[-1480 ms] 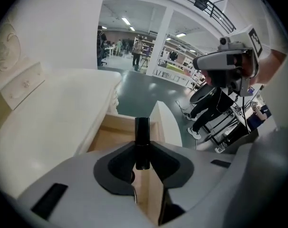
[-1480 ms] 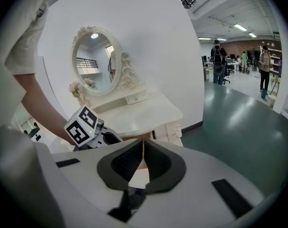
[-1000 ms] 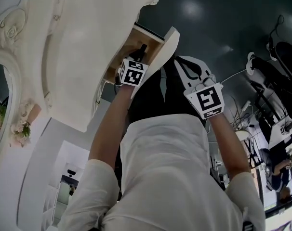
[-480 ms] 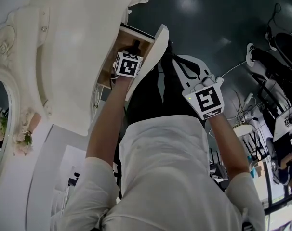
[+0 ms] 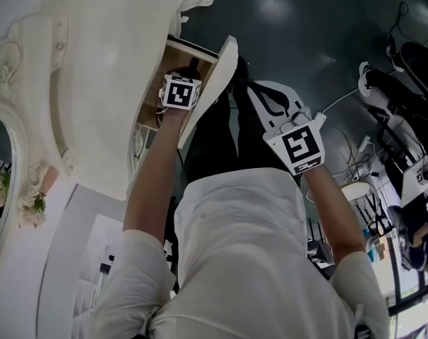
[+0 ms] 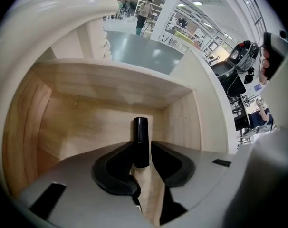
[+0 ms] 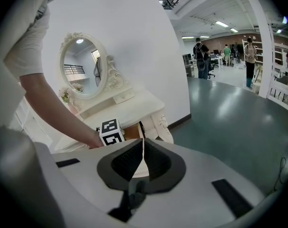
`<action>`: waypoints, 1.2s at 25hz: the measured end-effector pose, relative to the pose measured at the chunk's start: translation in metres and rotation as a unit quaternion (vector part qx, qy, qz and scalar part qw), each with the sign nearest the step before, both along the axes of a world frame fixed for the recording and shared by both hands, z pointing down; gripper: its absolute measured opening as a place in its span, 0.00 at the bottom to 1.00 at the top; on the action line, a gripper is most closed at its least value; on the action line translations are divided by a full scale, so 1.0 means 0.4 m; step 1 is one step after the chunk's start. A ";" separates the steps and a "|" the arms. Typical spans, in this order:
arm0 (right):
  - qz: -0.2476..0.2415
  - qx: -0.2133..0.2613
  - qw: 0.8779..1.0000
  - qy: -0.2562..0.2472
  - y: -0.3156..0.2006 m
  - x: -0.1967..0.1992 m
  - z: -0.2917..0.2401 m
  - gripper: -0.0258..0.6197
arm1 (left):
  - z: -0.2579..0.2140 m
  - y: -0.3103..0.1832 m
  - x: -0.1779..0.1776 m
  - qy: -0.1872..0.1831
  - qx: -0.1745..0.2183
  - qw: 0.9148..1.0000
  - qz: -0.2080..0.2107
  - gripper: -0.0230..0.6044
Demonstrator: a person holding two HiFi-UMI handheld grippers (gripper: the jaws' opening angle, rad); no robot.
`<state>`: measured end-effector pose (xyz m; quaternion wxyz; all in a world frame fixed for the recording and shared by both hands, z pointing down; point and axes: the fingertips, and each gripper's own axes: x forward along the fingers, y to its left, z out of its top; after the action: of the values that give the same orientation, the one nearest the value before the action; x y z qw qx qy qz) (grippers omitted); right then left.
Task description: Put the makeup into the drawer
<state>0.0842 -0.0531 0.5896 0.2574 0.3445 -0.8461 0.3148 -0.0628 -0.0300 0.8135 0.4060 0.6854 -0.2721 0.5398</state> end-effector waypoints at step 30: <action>-0.178 0.093 0.979 0.020 -0.019 -0.084 -0.181 0.09 | -0.497 0.019 -0.052 0.009 0.257 0.961 -0.097 0.10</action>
<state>0.0505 -0.0605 0.5172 0.2930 0.2175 -0.9141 0.1770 -0.0835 -0.0222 0.6148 0.2683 0.7418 -0.4633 0.4038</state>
